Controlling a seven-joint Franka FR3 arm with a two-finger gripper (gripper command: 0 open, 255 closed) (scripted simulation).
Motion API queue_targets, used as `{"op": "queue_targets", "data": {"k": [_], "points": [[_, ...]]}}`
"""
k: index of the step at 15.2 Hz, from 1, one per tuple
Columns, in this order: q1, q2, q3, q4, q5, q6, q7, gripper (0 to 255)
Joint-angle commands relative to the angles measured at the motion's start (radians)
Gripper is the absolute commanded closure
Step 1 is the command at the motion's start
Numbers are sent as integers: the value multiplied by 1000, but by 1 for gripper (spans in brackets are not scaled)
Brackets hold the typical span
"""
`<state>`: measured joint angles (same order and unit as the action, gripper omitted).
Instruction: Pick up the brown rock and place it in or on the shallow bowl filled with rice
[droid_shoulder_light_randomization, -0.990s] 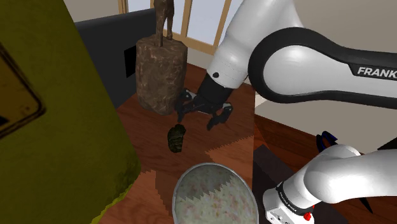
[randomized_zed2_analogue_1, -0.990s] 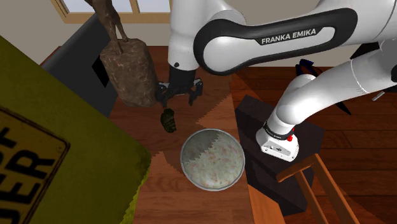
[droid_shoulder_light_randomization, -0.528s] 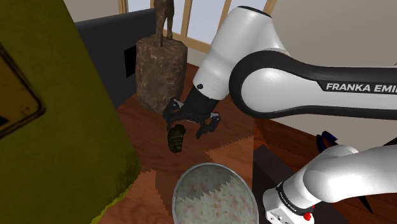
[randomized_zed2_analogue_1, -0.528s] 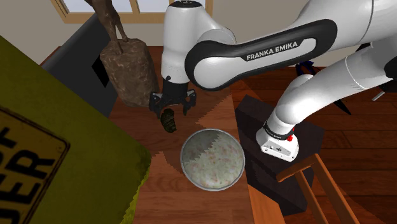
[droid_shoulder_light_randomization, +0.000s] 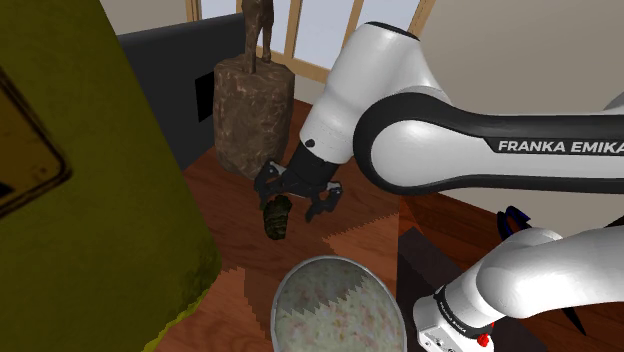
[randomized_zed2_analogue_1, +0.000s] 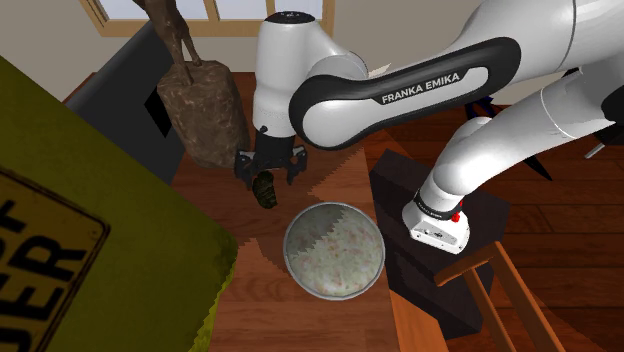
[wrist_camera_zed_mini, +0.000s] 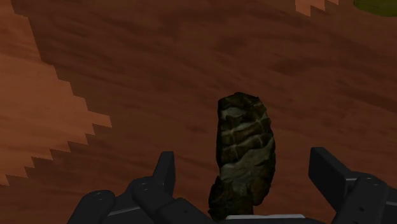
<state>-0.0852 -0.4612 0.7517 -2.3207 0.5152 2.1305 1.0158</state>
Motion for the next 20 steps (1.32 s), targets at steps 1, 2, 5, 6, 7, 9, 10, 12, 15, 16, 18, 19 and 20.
{"op": "queue_targets", "data": {"k": [1,2,5,6,7,9,10,12,15,16,18,19,20], "points": [[0,0,0,0,0,0,0,0],[0,0,0,0,0,0,0,255],[0,0,0,0,0,0,0,255],[0,0,0,0,0,0,0,255],[0,0,0,0,0,0,0,255],[0,0,0,0,0,0,0,255],[0,0,0,0,0,0,0,255],[0,0,0,0,0,0,0,0],[-60,240,5,239,-125,-199,-62,0],[-58,244,9,229,-126,-185,-61,0],[-56,253,17,210,-127,-157,-59,0],[-55,258,22,201,-128,-143,-58,0],[-54,264,26,192,-129,-129,-56,0]]}}
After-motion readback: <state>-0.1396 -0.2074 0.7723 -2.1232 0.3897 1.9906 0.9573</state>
